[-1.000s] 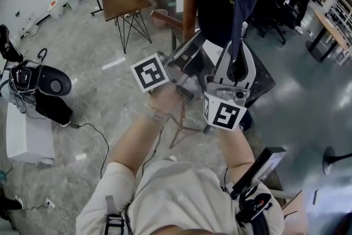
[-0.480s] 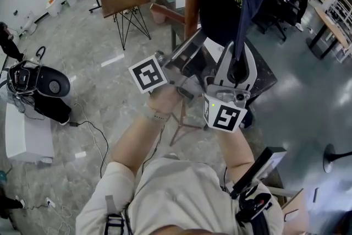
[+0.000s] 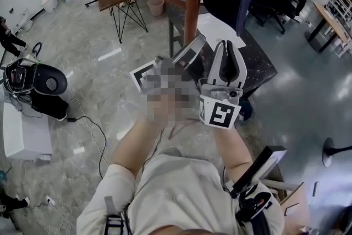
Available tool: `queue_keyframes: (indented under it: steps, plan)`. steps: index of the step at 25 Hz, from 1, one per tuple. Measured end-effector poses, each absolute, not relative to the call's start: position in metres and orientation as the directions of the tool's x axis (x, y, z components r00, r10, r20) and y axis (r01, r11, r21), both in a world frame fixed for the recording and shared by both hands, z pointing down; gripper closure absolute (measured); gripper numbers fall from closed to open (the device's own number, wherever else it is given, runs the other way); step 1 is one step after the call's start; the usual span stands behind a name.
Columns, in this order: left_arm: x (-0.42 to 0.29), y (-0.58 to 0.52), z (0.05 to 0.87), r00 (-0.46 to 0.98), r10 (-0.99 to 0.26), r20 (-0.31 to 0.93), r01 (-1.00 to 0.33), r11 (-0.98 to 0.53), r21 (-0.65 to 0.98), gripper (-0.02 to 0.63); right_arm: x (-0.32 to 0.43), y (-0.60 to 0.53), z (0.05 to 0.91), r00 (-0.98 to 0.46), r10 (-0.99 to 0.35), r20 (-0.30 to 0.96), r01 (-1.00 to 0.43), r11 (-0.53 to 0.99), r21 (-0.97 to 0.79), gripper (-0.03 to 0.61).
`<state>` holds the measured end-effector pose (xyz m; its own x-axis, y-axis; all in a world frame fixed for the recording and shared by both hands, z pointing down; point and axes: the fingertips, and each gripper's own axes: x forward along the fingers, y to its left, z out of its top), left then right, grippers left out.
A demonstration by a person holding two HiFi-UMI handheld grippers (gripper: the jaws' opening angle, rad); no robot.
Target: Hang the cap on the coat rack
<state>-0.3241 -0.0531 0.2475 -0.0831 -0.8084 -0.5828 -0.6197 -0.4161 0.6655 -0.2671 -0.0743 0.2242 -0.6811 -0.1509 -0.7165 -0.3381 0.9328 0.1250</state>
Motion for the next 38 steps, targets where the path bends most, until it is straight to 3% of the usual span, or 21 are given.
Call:
queue_keyframes:
  steps: [12, 20, 31, 38]
  plan:
    - [-0.324, -0.046, 0.368, -0.168, -0.859, -0.484, -0.508, -0.345, 0.789, 0.604, -0.277, -0.070, 0.333, -0.782, -0.193, -0.593, -0.293, 0.953, 0.076, 0.540]
    - [-0.311, -0.072, 0.421, -0.135, -0.888, -0.440, -0.455, -0.339, 0.823, 0.604, -0.265, -0.094, 0.389, -0.823, -0.249, -0.510, -0.337, 0.938, 0.085, 0.540]
    - [-0.211, -0.178, 0.423, 0.129, -0.897, -0.422, -0.363, -0.439, 0.822, 0.604, -0.155, -0.199, 0.398, -0.729, -0.511, -0.455, -0.594, 0.803, 0.050, 0.540]
    - [-0.105, -0.242, 0.419, 0.338, -0.845, -0.413, -0.215, -0.497, 0.841, 0.604, -0.038, -0.258, 0.393, -0.575, -0.706, -0.414, -0.781, 0.625, 0.019, 0.540]
